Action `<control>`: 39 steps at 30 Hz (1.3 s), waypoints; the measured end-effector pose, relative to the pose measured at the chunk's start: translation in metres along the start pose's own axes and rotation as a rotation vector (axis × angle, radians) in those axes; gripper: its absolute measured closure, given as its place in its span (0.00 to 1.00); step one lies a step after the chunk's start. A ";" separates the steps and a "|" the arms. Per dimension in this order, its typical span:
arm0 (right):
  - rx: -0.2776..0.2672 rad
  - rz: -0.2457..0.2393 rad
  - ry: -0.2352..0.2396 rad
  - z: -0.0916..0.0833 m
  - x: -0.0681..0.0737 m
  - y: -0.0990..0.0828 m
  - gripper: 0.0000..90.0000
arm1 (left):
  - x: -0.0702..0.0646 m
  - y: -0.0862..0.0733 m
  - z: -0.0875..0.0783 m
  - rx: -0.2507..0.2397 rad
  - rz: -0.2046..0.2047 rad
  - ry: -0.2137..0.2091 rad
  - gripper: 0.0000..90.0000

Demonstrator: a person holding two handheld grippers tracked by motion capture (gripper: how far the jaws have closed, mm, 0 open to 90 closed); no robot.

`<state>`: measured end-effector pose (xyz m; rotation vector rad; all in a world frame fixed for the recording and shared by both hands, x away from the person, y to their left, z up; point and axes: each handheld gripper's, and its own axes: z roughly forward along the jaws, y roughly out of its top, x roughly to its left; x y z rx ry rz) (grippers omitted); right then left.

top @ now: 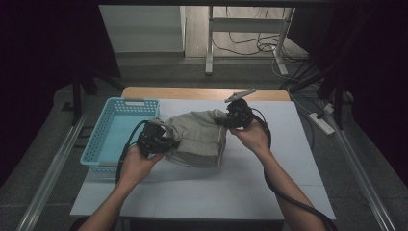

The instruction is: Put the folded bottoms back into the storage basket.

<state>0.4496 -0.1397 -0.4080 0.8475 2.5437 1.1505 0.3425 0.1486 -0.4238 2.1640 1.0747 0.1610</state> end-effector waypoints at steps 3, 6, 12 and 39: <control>-0.008 0.007 0.012 0.000 0.002 0.004 0.77 | 0.003 0.002 -0.008 -0.008 0.003 0.004 0.85; -0.024 0.013 0.023 -0.001 0.004 0.008 0.77 | 0.007 0.003 -0.016 -0.023 -0.005 0.000 0.85; -0.055 0.025 0.052 -0.002 0.009 0.020 0.77 | 0.013 0.003 -0.032 -0.037 -0.008 0.011 0.85; -0.102 -0.039 0.099 0.033 0.046 0.081 0.77 | 0.060 -0.016 -0.093 -0.067 -0.043 0.045 0.85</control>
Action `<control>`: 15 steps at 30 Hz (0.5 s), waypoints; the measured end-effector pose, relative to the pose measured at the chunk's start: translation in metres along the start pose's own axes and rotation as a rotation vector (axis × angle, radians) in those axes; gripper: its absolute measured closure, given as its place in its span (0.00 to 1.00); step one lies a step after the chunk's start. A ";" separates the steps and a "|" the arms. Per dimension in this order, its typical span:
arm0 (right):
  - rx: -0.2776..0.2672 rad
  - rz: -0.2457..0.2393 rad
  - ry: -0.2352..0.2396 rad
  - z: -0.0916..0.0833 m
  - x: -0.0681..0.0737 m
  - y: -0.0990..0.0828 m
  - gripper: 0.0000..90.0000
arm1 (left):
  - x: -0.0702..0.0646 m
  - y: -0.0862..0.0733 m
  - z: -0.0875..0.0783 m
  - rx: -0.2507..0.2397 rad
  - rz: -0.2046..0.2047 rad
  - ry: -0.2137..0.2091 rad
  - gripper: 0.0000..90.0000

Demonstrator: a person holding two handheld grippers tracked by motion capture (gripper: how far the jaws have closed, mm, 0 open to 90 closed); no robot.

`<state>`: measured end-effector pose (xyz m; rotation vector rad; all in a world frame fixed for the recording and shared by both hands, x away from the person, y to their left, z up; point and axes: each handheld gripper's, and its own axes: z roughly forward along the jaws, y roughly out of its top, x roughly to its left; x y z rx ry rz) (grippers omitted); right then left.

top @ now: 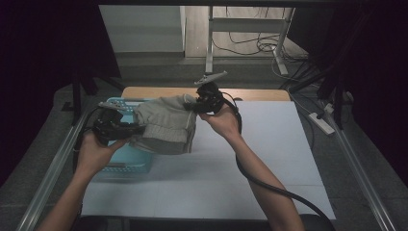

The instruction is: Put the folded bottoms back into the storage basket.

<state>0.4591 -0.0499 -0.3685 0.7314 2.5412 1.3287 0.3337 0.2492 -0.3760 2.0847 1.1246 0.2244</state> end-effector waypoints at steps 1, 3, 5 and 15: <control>-0.006 -0.002 0.004 0.002 0.002 0.002 0.77 | 0.002 -0.001 -0.002 -0.002 -0.004 0.002 0.85; -0.008 -0.004 0.009 0.005 0.004 0.004 0.77 | 0.006 -0.003 -0.005 -0.006 -0.015 0.000 0.85; -0.004 -0.010 0.012 0.009 0.006 0.007 0.77 | 0.009 -0.006 -0.009 -0.007 -0.022 0.001 0.85; -0.003 -0.027 0.036 0.029 0.018 0.018 0.76 | 0.027 -0.018 -0.024 -0.024 -0.062 0.021 0.85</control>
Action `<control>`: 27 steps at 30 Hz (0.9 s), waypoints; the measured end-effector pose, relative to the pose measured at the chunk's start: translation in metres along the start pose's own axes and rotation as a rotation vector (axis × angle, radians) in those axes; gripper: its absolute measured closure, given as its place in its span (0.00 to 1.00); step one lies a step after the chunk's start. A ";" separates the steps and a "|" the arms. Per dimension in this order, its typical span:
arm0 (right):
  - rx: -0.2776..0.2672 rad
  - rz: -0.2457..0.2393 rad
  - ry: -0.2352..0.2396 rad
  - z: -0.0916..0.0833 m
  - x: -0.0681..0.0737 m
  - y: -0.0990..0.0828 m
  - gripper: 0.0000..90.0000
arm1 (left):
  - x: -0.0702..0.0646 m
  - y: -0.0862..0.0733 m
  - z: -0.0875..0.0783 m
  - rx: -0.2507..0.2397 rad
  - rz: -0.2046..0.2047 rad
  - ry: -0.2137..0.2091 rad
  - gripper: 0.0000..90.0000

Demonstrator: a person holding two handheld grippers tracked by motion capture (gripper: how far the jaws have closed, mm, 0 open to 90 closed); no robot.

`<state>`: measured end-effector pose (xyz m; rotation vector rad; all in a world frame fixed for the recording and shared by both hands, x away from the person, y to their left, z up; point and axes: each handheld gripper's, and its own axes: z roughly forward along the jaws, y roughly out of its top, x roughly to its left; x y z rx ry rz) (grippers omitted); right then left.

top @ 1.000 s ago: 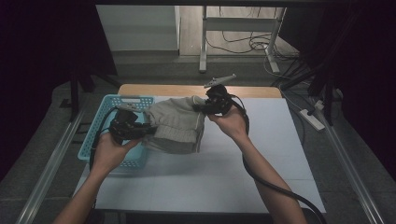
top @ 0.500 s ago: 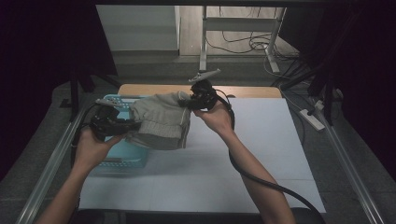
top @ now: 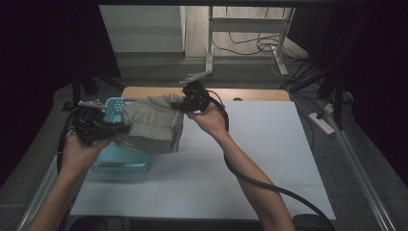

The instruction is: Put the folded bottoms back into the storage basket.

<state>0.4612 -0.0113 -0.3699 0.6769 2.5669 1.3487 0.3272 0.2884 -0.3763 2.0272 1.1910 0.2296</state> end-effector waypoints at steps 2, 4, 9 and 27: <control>-0.008 0.003 0.008 0.005 0.002 0.001 0.76 | 0.004 -0.002 -0.003 -0.004 -0.008 0.008 0.85; -0.005 0.002 0.011 0.009 0.003 0.003 0.76 | 0.008 -0.005 -0.005 -0.007 -0.017 0.012 0.85; -0.008 0.001 0.021 0.020 0.007 0.010 0.76 | 0.016 -0.010 -0.013 -0.013 -0.032 0.030 0.86; -0.022 -0.022 0.036 0.050 0.021 0.028 0.76 | 0.037 -0.021 -0.033 -0.024 -0.057 0.102 0.86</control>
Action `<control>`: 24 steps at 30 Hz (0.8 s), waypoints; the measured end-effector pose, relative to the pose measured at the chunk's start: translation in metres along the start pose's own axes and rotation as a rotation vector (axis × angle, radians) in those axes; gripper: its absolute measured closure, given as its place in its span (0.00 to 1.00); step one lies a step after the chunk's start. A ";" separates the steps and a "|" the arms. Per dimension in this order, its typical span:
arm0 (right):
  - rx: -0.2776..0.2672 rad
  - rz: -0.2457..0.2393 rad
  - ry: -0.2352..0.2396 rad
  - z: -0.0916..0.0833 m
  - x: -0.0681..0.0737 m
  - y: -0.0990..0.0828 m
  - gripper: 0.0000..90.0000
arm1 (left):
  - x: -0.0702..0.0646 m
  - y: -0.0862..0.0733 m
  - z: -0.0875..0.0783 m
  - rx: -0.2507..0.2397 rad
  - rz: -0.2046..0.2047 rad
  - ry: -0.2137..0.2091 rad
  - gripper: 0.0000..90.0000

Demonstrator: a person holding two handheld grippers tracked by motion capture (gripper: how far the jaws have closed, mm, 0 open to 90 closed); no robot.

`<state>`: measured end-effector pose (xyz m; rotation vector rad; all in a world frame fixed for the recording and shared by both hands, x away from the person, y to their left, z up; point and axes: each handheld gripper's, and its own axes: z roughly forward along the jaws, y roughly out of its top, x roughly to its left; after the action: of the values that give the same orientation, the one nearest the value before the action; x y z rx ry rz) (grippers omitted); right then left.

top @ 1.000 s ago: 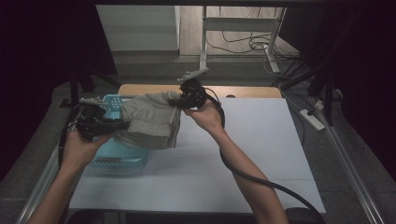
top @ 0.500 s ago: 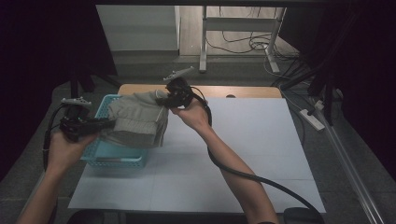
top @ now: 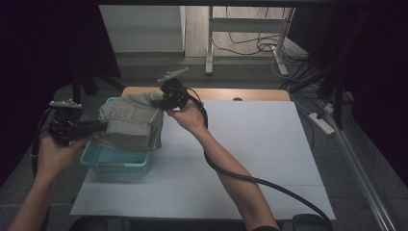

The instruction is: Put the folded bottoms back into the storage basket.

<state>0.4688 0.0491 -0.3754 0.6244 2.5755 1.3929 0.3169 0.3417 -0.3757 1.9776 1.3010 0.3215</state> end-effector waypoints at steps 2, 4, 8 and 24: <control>0.003 -0.004 -0.002 0.003 0.001 0.002 0.76 | 0.002 -0.001 -0.001 0.001 0.003 0.013 0.86; 0.000 -0.005 0.000 0.006 0.003 0.003 0.76 | 0.004 -0.002 -0.002 0.002 0.004 0.025 0.86; 0.002 -0.011 0.001 0.013 0.005 0.005 0.76 | 0.010 -0.005 -0.004 0.000 -0.009 0.038 0.86; 0.024 -0.011 0.008 0.055 0.017 0.004 0.76 | 0.036 -0.031 0.004 0.024 -0.067 0.083 0.86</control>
<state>0.4718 0.1000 -0.4019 0.6082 2.6020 1.3655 0.3141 0.3779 -0.4058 1.9541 1.4265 0.3597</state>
